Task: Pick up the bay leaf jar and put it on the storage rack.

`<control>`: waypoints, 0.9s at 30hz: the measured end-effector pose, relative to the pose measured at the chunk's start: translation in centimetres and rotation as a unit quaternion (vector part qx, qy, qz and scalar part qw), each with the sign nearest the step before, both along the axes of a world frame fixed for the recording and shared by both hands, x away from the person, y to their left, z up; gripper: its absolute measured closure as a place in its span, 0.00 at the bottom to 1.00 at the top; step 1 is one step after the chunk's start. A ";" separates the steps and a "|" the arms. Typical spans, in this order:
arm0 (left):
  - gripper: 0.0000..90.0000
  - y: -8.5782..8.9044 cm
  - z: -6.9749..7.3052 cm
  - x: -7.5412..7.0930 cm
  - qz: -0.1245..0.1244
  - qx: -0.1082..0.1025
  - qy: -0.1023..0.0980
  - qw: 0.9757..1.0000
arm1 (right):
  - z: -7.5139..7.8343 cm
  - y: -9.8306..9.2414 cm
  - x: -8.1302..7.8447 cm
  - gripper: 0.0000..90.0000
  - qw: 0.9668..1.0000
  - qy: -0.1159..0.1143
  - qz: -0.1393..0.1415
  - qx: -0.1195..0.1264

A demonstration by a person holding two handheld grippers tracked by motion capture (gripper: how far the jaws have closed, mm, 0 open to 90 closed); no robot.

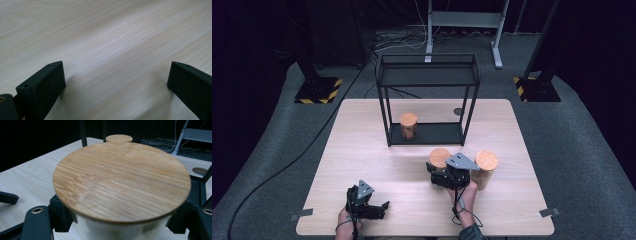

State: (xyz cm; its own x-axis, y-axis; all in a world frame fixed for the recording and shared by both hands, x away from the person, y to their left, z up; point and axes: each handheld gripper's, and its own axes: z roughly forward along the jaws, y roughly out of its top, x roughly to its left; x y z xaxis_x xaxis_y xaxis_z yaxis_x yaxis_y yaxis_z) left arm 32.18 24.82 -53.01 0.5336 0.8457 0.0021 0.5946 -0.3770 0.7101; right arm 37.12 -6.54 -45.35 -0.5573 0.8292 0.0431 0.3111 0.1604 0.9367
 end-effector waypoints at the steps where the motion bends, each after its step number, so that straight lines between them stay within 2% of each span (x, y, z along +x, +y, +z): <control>1: 0.01 0.0 0.0 0.0 0.000 0.000 0.000 1.000 | 0.1 0.0 0.0 0.27 1.000 0.000 0.000 0.001; 6: 0.01 0.0 0.0 0.0 0.001 0.000 0.000 1.000 | 0.5 -0.1 0.2 0.27 1.000 -0.003 0.000 0.000; 14: 0.01 0.0 0.0 0.0 0.001 0.000 0.000 1.000 | 0.9 0.1 0.5 0.27 1.000 -0.006 0.003 -0.015; 27: 0.01 0.0 0.0 0.0 0.002 0.000 0.000 1.000 | 1.3 -0.1 1.4 0.27 1.000 -0.006 0.002 -0.012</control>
State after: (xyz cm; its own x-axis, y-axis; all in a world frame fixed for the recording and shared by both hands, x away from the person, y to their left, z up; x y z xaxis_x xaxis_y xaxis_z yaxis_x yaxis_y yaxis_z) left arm 32.17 24.82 -53.01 0.5300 0.8480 0.0011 0.5965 -0.3737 0.7103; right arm 38.54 -6.65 -44.08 -0.5611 0.8276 0.0160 0.2985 0.1843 0.9364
